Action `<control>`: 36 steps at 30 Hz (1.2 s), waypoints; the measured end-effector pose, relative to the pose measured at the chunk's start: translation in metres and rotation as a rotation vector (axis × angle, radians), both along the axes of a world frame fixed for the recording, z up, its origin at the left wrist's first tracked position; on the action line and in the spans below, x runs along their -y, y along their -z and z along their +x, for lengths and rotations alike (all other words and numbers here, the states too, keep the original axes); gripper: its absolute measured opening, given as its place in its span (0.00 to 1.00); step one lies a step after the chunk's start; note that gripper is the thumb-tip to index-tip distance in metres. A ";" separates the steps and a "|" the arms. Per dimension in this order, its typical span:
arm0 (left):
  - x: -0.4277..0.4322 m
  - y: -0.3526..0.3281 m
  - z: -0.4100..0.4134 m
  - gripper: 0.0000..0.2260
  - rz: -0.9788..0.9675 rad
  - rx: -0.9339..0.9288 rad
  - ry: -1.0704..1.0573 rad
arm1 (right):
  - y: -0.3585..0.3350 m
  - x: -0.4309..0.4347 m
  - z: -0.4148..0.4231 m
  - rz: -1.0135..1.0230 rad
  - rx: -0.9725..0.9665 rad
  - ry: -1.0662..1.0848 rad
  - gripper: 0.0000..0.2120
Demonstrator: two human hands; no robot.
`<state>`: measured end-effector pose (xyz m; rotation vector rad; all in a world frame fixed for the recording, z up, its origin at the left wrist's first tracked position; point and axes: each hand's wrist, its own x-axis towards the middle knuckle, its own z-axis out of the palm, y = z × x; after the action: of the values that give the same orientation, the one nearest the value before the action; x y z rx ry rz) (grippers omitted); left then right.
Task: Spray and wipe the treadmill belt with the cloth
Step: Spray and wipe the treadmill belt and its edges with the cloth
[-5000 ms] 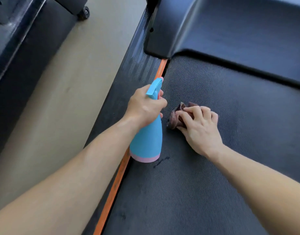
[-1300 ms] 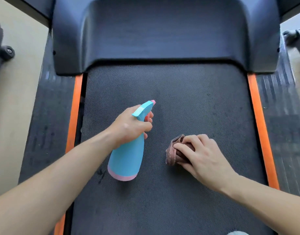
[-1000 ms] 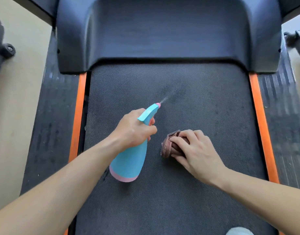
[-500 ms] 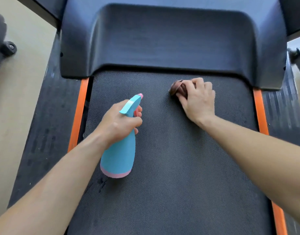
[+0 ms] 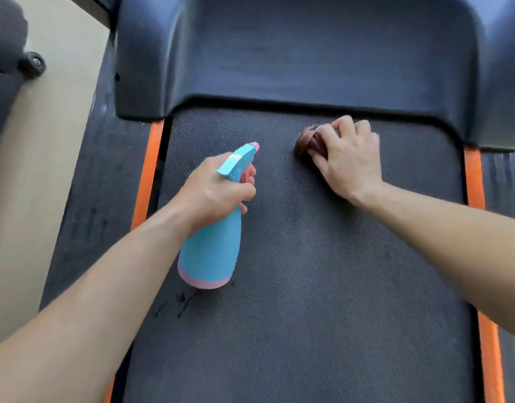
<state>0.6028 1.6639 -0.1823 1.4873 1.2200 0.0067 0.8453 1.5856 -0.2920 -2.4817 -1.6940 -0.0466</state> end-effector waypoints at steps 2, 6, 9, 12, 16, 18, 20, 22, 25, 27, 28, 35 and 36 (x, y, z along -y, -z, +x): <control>0.001 -0.001 -0.001 0.19 0.016 0.004 0.004 | 0.005 0.049 -0.026 0.047 0.002 -0.188 0.17; 0.003 0.001 -0.002 0.23 0.010 0.011 -0.006 | 0.008 0.090 -0.034 0.034 -0.013 -0.418 0.19; 0.008 0.005 -0.003 0.23 0.009 0.027 -0.021 | 0.007 0.035 -0.014 0.083 0.036 -0.226 0.19; 0.013 0.009 -0.003 0.18 0.023 0.028 -0.026 | 0.006 0.001 -0.007 0.038 0.040 -0.020 0.18; 0.016 0.013 -0.009 0.11 0.036 0.035 -0.015 | 0.005 0.055 -0.043 0.078 0.036 -0.198 0.17; 0.014 0.015 -0.012 0.08 0.039 0.048 -0.034 | 0.009 0.096 -0.067 0.064 0.007 -0.373 0.16; 0.014 0.016 -0.015 0.11 0.041 0.041 -0.039 | 0.011 0.103 -0.065 0.037 -0.001 -0.492 0.17; 0.014 0.015 -0.016 0.09 0.040 0.048 -0.039 | 0.011 0.077 -0.047 0.042 -0.014 -0.478 0.17; 0.014 0.018 -0.019 0.10 0.046 0.050 -0.038 | 0.008 0.015 -0.024 0.086 0.022 -0.173 0.18; 0.013 0.018 -0.020 0.10 0.041 0.053 -0.038 | 0.006 -0.007 -0.019 0.052 0.039 -0.067 0.18; 0.012 0.018 -0.021 0.10 0.035 0.057 -0.037 | 0.007 -0.005 -0.024 0.048 0.049 -0.059 0.17; 0.003 0.014 -0.031 0.08 0.019 0.069 -0.066 | 0.011 0.076 -0.076 0.088 -0.022 -0.498 0.18; 0.002 0.014 -0.032 0.08 0.015 0.071 -0.072 | 0.011 0.062 -0.070 0.085 -0.027 -0.488 0.18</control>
<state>0.5710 1.6619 -0.1962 1.4433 1.2181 0.1160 0.7751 1.5232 -0.3030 -1.9382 -2.1794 -0.0334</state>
